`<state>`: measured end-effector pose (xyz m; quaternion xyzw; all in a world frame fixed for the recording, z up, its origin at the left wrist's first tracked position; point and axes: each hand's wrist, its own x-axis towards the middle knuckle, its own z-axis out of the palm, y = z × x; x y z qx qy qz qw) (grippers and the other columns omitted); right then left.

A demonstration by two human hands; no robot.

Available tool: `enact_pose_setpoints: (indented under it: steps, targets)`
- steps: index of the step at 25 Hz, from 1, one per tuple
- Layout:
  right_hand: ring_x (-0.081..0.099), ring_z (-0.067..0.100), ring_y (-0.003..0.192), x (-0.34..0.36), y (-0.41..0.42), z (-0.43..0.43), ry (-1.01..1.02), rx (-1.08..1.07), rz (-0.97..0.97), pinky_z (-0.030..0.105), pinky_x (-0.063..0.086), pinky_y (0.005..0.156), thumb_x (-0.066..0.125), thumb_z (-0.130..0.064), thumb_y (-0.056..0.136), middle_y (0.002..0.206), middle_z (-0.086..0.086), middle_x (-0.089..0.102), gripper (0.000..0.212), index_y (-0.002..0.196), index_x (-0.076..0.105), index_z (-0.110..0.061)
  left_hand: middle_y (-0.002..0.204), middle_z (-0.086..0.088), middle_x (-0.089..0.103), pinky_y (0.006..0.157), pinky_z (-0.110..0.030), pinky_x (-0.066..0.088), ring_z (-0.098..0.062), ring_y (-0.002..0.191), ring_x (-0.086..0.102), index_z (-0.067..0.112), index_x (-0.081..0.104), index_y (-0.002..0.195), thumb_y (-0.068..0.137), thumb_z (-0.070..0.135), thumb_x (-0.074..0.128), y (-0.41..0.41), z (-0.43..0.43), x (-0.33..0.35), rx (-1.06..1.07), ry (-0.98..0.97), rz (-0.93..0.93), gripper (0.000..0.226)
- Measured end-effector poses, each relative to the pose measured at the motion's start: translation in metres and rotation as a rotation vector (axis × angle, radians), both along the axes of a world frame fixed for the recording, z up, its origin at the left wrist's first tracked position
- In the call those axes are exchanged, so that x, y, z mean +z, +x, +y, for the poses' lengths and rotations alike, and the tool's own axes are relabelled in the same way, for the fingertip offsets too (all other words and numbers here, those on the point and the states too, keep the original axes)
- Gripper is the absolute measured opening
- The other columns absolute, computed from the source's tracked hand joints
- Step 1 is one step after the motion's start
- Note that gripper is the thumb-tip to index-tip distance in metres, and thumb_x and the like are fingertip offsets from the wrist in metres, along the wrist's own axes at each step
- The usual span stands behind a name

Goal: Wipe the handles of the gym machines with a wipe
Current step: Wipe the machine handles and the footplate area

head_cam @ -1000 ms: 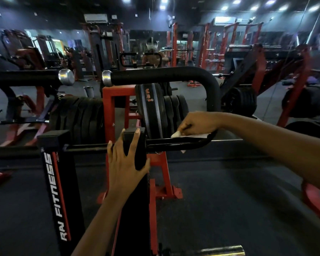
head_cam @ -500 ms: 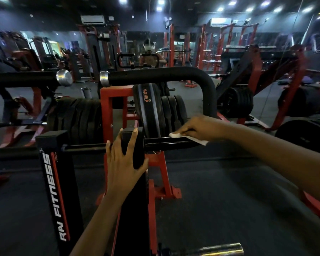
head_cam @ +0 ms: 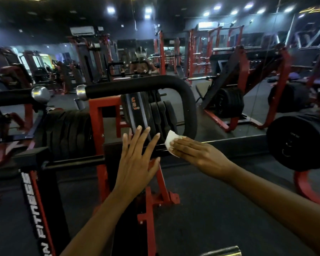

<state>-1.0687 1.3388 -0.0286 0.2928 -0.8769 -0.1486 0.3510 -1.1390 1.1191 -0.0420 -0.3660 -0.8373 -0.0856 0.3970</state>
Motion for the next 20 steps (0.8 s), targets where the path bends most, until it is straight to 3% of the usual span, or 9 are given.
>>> enact_pose_setpoints:
  steps: [3, 6, 10, 12, 14, 18, 20]
  targets:
    - [0.043, 0.024, 0.127, 0.002, 0.011, 0.032, 0.015, -0.024, 0.062, 0.030, 0.019, 0.116, 0.025, -0.007, 0.101, 0.131, 0.014, 0.053, 0.037, 0.125, 0.053, -0.003, 0.145, -0.011, 0.039, 0.117, -0.043, -0.004, -0.022, 0.140, 0.020, 0.019, 0.029, 0.142, 0.088, 0.045, 0.038, -0.002, 0.034, 0.003, -0.043, -0.027, -0.047, 0.060]
    - [0.044, 0.025, 0.128, 0.012, 0.010, 0.056, -0.094, -0.001, 0.130, 0.030, 0.021, 0.116, 0.035, -0.005, 0.098, 0.134, 0.013, 0.049, 0.032, 0.126, 0.051, -0.002, 0.137, -0.008, 0.051, 0.114, -0.045, 0.014, -0.022, 0.130, 0.043, 0.020, 0.032, 0.141, 0.089, 0.050, 0.032, -0.002, 0.061, -0.002, -0.033, -0.049, -0.063, 0.060]
    - [0.052, 0.017, 0.120, 0.055, -0.016, 0.039, -0.658, 0.029, 0.217, 0.024, 0.037, 0.106, 0.050, 0.001, 0.087, 0.130, 0.008, 0.053, 0.039, 0.125, 0.053, -0.007, 0.133, -0.003, 0.055, 0.087, -0.038, 0.046, -0.020, 0.106, 0.061, 0.023, 0.031, 0.143, 0.092, 0.053, 0.029, 0.001, 0.067, -0.005, -0.013, -0.032, -0.096, 0.059]
    - [0.056, 0.013, 0.113, 0.077, -0.031, 0.022, -0.890, 0.066, 0.199, 0.018, 0.041, 0.101, 0.047, 0.000, 0.086, 0.125, 0.008, 0.059, 0.034, 0.117, 0.061, -0.006, 0.131, -0.002, 0.056, 0.075, -0.035, 0.047, -0.019, 0.095, 0.063, 0.023, 0.029, 0.144, 0.092, 0.054, 0.026, 0.002, 0.067, -0.004, -0.020, -0.022, -0.084, 0.060]
    - [0.056, 0.010, 0.112, 0.074, -0.037, 0.015, -0.978, 0.072, 0.200, 0.014, 0.039, 0.101, 0.052, 0.004, 0.085, 0.123, 0.008, 0.061, 0.031, 0.113, 0.063, -0.005, 0.128, -0.002, 0.058, 0.071, -0.034, 0.046, -0.019, 0.087, 0.062, 0.023, 0.028, 0.144, 0.092, 0.055, 0.024, 0.004, 0.067, -0.005, -0.014, -0.028, -0.064, 0.061]
    - [0.048, 0.000, 0.112, 0.001, -0.012, 0.005, -1.018, -0.011, 0.239, -0.002, 0.031, 0.095, 0.052, -0.007, 0.085, 0.122, 0.002, 0.056, 0.031, 0.115, 0.060, -0.006, 0.119, -0.001, 0.062, 0.074, -0.035, 0.049, -0.018, 0.084, 0.062, 0.022, 0.030, 0.142, 0.089, 0.056, 0.027, 0.005, 0.068, -0.006, 0.009, -0.028, -0.035, 0.063]
    - [0.051, 0.005, 0.115, -0.025, 0.006, -0.003, -1.106, 0.016, 0.187, -0.001, 0.033, 0.094, 0.050, -0.013, 0.082, 0.121, -0.001, 0.055, 0.034, 0.115, 0.057, -0.007, 0.117, 0.000, 0.062, 0.077, -0.035, 0.050, -0.017, 0.084, 0.062, 0.023, 0.030, 0.143, 0.089, 0.056, 0.027, 0.006, 0.068, -0.006, 0.023, -0.032, -0.042, 0.064]
